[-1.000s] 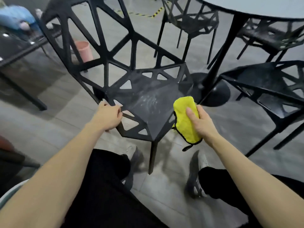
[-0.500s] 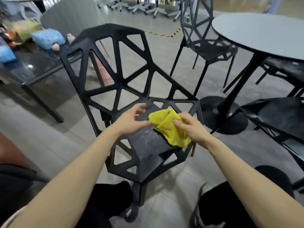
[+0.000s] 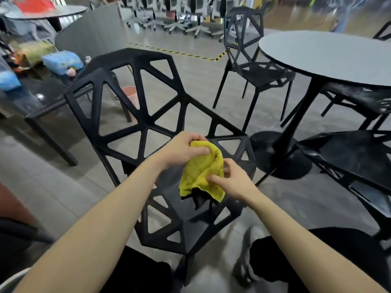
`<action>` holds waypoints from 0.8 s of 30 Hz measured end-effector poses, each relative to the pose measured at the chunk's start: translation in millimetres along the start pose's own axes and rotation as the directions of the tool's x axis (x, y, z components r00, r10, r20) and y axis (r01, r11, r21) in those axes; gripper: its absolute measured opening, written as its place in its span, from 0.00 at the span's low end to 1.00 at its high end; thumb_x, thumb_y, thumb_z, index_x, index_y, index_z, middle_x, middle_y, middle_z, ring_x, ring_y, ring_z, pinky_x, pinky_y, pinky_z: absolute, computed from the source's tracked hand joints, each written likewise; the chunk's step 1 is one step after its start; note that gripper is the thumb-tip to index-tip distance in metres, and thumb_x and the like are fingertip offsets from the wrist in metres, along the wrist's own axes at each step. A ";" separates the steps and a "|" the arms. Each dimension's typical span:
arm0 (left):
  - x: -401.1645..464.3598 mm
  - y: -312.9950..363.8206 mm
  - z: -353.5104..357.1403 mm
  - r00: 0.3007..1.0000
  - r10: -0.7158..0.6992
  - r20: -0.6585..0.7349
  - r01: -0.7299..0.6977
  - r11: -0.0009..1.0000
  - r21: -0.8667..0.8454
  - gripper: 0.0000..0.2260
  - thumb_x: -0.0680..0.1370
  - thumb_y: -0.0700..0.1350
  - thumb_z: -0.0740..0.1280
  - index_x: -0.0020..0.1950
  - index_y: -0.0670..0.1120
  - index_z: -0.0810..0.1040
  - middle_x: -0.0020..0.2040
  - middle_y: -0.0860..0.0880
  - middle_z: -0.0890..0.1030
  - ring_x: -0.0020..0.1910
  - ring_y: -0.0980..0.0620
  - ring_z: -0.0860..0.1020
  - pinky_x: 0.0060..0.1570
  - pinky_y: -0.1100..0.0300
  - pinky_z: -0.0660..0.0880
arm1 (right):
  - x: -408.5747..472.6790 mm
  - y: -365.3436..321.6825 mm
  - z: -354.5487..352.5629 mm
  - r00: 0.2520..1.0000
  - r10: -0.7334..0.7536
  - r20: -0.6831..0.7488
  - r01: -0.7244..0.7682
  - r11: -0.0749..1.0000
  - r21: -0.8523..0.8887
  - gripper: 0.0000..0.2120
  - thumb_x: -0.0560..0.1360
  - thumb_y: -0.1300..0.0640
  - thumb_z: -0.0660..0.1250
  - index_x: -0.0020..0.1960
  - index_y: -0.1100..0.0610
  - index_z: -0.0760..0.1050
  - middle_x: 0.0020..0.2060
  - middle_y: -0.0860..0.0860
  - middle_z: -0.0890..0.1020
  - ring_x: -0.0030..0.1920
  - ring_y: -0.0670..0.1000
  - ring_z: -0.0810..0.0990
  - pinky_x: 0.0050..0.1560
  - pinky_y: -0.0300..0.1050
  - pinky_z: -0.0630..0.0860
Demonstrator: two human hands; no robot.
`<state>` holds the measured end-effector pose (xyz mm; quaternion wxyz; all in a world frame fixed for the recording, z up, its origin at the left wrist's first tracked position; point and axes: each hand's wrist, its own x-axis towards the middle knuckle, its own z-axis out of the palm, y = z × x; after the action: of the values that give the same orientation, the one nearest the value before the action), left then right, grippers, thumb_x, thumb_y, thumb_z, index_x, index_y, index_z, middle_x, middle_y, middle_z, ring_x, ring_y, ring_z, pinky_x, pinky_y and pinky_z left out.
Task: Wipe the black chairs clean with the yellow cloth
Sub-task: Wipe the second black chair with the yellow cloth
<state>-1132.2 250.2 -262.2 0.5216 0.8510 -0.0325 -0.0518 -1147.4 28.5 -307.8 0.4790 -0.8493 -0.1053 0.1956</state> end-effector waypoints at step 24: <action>229.3 -133.9 -111.0 0.831 -0.212 -0.515 0.484 0.731 0.481 0.24 0.87 0.65 0.47 0.57 0.57 0.80 0.54 0.49 0.84 0.60 0.40 0.81 0.53 0.48 0.69 | 340.6 -18.1 -26.1 0.928 -0.308 -0.208 0.125 0.786 -0.606 0.26 0.82 0.31 0.60 0.62 0.52 0.79 0.53 0.59 0.86 0.55 0.65 0.82 0.46 0.53 0.67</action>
<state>-890.8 384.1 -344.0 0.2031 0.9500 0.2320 0.0487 -828.9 142.5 -359.0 0.2254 -0.9560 -0.1849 -0.0326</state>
